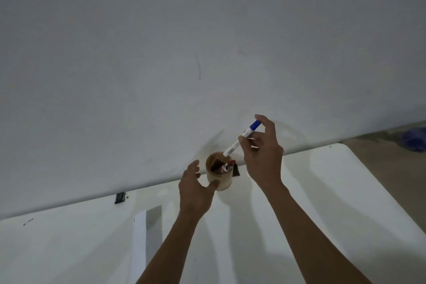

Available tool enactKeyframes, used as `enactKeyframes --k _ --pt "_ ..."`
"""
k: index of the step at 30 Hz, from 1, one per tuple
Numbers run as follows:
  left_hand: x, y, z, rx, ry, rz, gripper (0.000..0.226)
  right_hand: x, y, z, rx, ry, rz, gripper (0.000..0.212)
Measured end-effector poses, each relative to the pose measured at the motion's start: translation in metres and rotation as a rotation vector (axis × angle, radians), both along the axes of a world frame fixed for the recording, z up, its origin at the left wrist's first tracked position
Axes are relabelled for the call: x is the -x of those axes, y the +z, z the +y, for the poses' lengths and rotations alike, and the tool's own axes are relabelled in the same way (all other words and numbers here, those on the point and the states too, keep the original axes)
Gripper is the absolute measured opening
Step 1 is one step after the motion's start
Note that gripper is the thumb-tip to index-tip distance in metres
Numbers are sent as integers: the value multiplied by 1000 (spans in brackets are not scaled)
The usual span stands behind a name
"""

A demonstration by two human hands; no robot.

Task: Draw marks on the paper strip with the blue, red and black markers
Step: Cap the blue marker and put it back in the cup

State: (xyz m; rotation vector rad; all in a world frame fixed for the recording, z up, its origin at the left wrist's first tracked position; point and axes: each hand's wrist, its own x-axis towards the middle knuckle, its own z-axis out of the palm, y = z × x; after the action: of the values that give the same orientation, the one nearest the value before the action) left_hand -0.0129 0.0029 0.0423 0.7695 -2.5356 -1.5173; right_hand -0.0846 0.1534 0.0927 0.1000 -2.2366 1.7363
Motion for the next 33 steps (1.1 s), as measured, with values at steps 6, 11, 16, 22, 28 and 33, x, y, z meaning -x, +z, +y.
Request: enactKeyframes --k 6,11,16,22,28,33 --pt "17 -17 9 -59 -58 -38 78 10 -35 -3 -161 43 -23 29" --pt "25 -25 11 -97 -57 45 69 13 -57 -3 -232 58 -75 11" --pt "26 -34 10 -126 -45 90 69 16 -63 -5 -315 116 -101 9" --pt "27 -39 8 -148 -47 126 69 11 -58 -9 -288 88 -162 15" --pt "27 -39 8 -172 -44 145 70 0 -51 -7 -193 10 -383 20" --pt "27 -41 9 -217 -39 146 67 -3 -46 -13 -173 -3 -497 24"
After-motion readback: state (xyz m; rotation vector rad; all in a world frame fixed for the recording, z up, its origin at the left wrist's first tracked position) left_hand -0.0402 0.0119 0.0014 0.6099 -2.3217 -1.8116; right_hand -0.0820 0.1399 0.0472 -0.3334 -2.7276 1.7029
